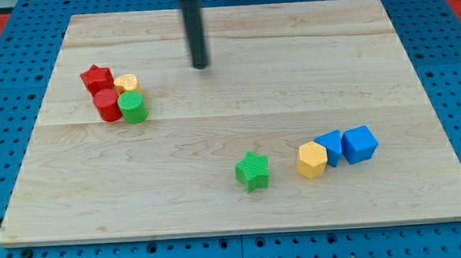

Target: Push the blue cube into the green circle

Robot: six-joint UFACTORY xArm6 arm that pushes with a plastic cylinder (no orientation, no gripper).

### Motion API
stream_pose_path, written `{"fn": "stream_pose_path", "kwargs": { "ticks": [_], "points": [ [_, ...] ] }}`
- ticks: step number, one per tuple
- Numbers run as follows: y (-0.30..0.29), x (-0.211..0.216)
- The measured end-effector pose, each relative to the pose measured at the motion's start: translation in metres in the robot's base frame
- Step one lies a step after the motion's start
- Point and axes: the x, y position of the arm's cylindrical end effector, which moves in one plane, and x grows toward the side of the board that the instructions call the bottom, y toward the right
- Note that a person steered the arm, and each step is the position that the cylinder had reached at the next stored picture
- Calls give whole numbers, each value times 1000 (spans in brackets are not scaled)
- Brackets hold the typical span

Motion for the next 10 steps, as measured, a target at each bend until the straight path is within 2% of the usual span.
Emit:
{"fn": "stream_pose_path", "kwargs": {
  "ticks": [1,2,3,4,5,6,8,10],
  "points": [
    [131,27],
    [230,75],
    [262,162],
    [229,233],
    [187,209],
    [185,177],
    [135,127],
    [66,85]
  ]
}}
